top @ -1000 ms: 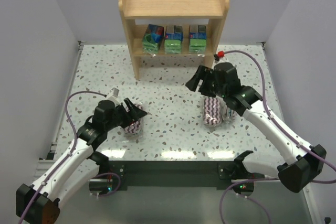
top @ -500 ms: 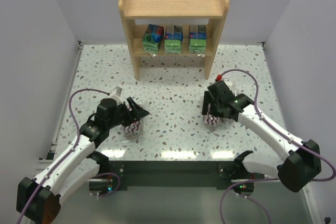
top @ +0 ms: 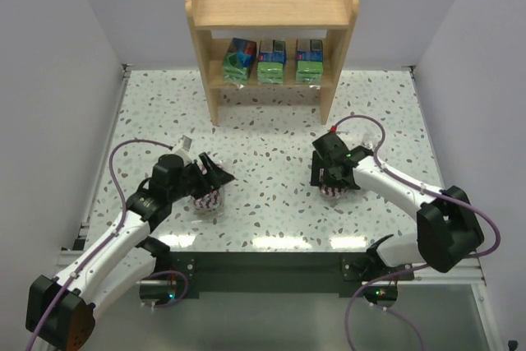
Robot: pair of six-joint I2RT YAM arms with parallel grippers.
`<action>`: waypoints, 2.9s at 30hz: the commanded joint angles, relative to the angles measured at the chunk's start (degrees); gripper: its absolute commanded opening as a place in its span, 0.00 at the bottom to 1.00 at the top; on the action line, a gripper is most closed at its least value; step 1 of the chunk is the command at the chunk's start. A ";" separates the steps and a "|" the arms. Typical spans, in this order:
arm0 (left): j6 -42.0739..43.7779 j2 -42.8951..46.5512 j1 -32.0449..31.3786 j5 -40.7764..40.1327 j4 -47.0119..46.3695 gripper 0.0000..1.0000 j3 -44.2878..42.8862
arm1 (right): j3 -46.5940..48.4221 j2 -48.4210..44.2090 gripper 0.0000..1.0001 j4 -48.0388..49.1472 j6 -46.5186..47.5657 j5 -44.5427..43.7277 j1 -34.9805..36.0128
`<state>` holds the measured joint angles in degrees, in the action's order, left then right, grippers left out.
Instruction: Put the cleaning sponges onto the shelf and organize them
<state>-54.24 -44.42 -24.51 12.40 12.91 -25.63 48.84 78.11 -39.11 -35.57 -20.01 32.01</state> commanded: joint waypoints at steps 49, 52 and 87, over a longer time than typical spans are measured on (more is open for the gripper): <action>-0.52 3.03 -0.10 -0.10 -1.74 0.74 3.22 | -9.27 -9.11 0.99 20.63 -25.67 10.79 18.70; -0.43 3.38 -0.10 -0.19 -1.31 0.74 3.22 | -13.49 -11.30 0.98 28.09 -31.65 10.17 18.09; -0.34 4.17 -0.10 -0.71 0.45 0.74 2.51 | -4.33 -33.72 0.00 27.78 -36.68 14.91 12.38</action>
<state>-54.48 -40.12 -24.51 11.55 14.50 -22.57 34.44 45.30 -8.23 -76.64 -4.56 44.91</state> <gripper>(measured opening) 0.740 0.058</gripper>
